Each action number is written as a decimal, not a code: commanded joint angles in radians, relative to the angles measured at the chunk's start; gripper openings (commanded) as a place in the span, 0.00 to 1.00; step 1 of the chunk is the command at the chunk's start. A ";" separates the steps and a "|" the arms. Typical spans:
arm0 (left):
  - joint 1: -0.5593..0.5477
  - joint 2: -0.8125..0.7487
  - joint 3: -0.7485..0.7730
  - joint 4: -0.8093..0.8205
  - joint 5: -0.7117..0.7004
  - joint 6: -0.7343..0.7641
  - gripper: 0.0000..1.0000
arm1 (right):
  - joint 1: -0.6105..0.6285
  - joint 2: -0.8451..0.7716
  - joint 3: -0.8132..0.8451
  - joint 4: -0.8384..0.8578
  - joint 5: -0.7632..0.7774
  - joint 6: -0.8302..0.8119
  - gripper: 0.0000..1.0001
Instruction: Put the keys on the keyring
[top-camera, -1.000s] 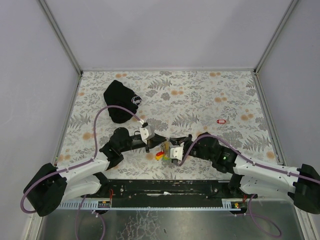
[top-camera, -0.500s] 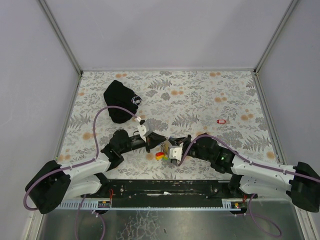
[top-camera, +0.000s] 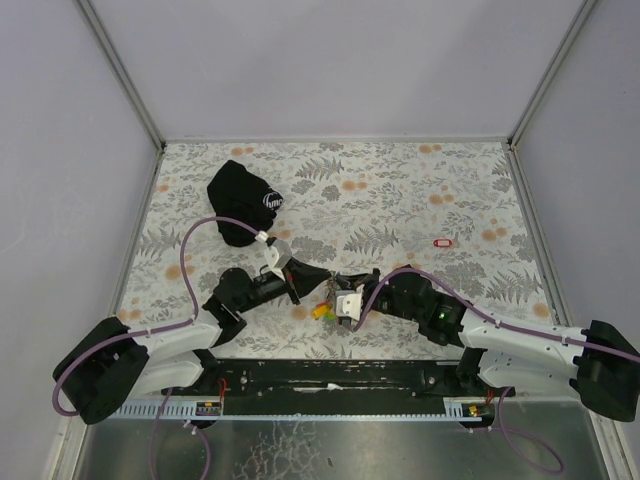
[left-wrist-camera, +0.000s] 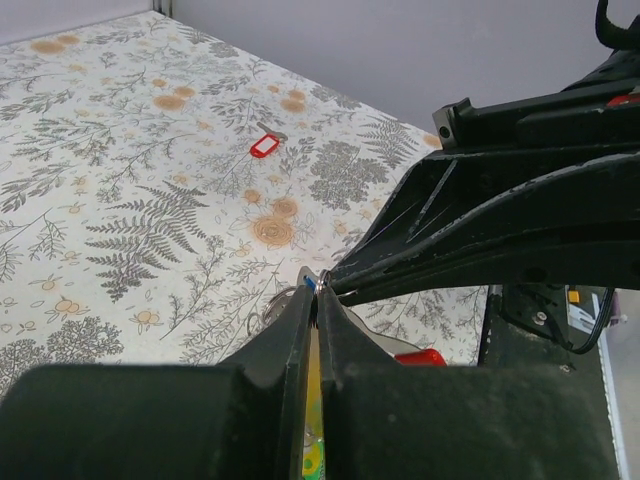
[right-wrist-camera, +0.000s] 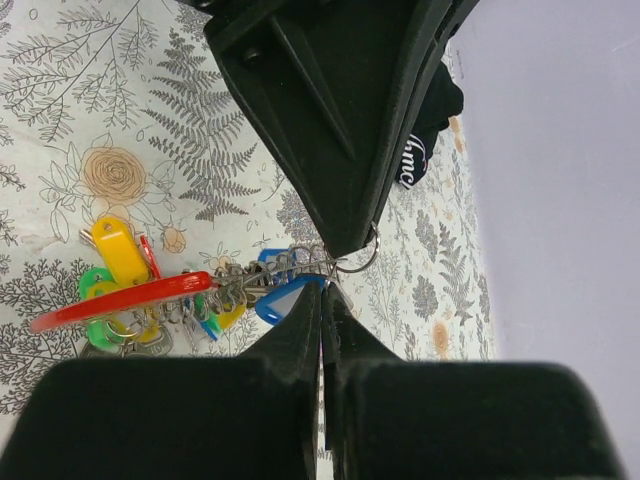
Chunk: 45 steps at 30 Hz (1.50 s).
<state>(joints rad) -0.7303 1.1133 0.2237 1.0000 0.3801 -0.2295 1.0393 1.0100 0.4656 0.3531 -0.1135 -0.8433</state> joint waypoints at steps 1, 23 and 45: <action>0.021 -0.009 0.014 0.220 -0.108 -0.023 0.00 | 0.014 -0.003 0.010 -0.070 -0.004 0.017 0.00; 0.021 -0.005 0.068 0.001 0.015 0.217 0.00 | 0.013 -0.215 -0.016 -0.084 0.087 0.454 0.48; 0.019 -0.001 0.090 -0.042 0.072 0.239 0.00 | 0.013 0.048 -0.008 0.119 0.097 0.624 0.35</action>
<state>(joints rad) -0.7124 1.1175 0.2642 0.9203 0.4191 -0.0143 1.0439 1.0470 0.4328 0.3592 -0.0113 -0.2382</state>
